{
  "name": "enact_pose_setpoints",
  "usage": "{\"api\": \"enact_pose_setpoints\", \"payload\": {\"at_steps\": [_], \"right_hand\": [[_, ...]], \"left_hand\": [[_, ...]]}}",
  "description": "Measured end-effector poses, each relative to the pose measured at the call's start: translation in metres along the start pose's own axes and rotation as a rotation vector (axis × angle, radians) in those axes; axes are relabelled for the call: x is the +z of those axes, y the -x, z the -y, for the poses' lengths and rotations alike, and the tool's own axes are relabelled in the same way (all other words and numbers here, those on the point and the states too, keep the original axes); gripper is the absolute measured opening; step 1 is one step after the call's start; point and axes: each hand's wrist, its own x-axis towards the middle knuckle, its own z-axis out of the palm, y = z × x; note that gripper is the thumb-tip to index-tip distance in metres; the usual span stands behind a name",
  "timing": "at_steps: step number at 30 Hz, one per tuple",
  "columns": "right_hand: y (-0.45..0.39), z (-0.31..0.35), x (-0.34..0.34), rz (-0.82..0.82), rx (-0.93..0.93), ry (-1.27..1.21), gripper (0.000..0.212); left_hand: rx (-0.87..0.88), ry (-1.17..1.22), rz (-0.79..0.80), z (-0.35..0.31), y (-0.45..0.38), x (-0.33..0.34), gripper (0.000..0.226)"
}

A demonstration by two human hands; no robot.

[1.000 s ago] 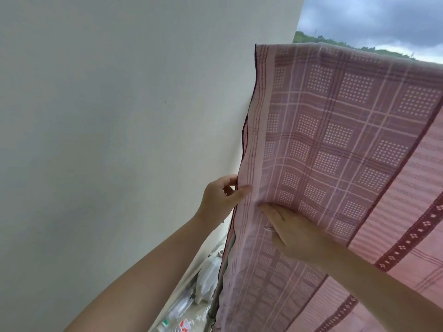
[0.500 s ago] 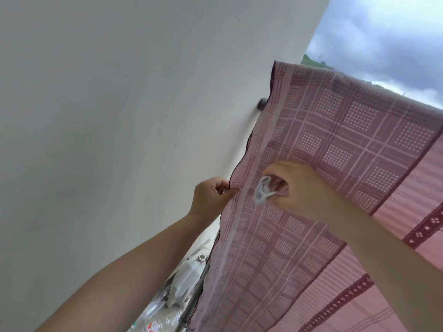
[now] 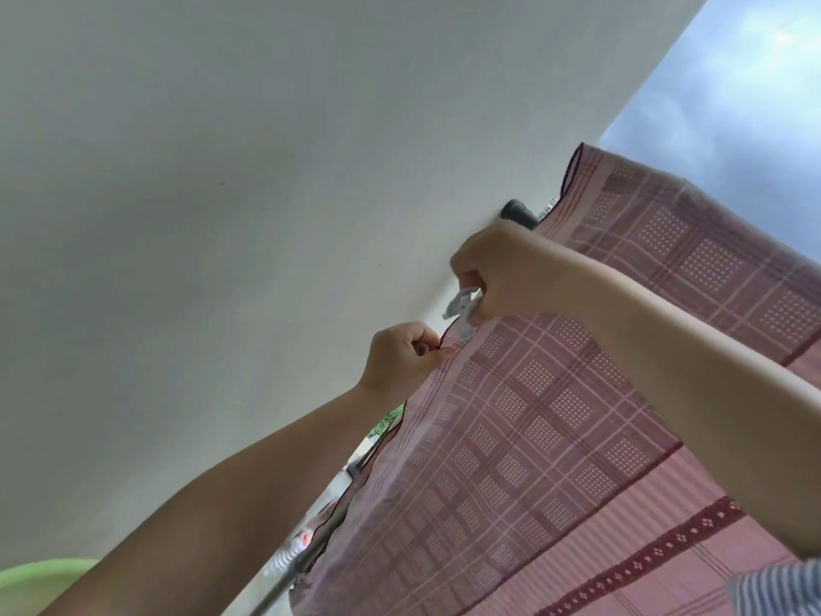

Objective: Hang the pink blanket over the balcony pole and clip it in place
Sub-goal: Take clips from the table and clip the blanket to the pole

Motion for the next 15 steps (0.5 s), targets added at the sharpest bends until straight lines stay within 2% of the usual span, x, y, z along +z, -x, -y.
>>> {"api": "enact_pose_setpoints", "payload": {"at_steps": [1,4,8,11,13,15], "right_hand": [[-0.005,0.003,-0.001,0.071,0.006,0.047,0.013],[-0.015,0.005,0.003,0.205,0.059,0.082,0.012],[-0.021,0.001,0.013,0.211,0.124,0.034,0.028],[-0.016,0.001,0.017,0.199,0.141,0.047,0.03],[-0.009,0.005,0.025,0.163,0.137,0.222,0.04],[0.0,0.015,0.039,0.113,0.067,0.451,0.058]], "left_hand": [[0.0,-0.002,-0.002,-0.001,0.001,0.0,0.019],[0.004,-0.014,-0.015,-0.003,0.003,-0.001,0.02],[-0.013,-0.041,-0.009,-0.004,0.004,0.001,0.015],[-0.051,-0.029,0.048,-0.004,0.007,-0.004,0.011],[-0.099,-0.013,0.019,0.002,0.012,-0.016,0.011],[-0.235,0.072,-0.015,0.012,0.018,-0.032,0.011]]}}
